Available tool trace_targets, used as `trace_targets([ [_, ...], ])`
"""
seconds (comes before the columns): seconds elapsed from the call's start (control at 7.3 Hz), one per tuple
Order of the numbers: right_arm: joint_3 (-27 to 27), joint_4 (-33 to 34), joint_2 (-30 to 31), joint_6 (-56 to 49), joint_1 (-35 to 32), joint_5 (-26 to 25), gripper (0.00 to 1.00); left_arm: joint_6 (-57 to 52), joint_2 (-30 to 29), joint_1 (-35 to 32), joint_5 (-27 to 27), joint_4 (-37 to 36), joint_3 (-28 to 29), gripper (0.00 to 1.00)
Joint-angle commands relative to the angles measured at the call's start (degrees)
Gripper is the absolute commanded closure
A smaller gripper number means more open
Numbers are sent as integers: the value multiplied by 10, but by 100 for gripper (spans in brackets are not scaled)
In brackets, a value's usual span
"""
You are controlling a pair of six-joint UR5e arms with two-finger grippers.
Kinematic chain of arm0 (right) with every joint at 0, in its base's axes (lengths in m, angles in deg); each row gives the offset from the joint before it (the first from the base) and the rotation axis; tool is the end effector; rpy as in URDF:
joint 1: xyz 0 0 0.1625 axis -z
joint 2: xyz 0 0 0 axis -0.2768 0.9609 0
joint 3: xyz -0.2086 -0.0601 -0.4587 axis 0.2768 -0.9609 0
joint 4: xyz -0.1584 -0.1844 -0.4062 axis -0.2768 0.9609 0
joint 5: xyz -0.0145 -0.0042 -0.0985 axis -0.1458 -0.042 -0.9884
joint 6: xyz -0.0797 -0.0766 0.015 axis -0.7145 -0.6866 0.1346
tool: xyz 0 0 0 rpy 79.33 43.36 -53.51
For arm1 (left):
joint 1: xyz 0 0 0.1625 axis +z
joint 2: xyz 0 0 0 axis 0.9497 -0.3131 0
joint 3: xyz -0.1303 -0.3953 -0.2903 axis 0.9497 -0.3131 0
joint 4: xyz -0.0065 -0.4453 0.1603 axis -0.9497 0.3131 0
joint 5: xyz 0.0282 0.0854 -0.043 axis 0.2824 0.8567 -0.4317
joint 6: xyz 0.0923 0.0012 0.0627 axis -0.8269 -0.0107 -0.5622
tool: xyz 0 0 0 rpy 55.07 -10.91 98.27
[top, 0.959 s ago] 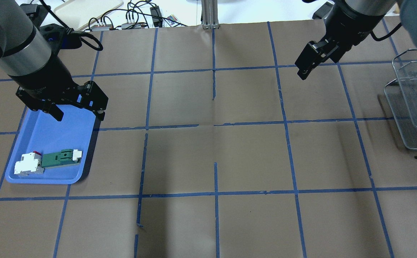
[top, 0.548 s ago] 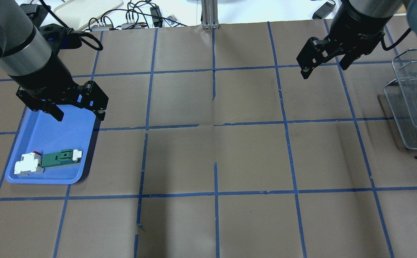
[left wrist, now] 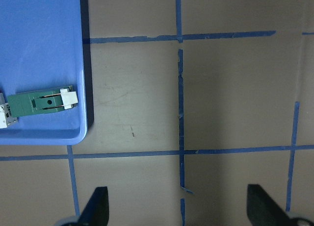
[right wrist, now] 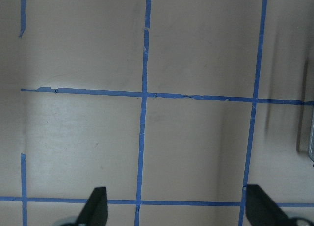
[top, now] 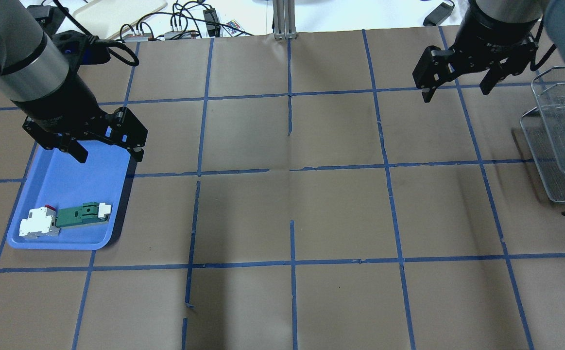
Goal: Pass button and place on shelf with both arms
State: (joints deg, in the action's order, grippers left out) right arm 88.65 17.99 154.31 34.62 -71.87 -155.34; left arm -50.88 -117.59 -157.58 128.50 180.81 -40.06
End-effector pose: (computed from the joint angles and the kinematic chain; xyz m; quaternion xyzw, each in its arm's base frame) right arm 0.1076 -0.5655 0.5805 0.0267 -0.9991 0.0191 0.0262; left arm -0.0980 -0.4895 0.5609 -0.0122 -0.9993 -0.0351 0.0035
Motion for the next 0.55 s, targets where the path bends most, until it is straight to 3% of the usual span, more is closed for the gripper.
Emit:
trace_targets([
  [0.0,-5,1,-1,18,-1,30,0,-2,0,0,-1,0,0,0],
  [0.41,-3,2,-1,18,-1,44,0,1,-4,21,2,0,-3,0],
])
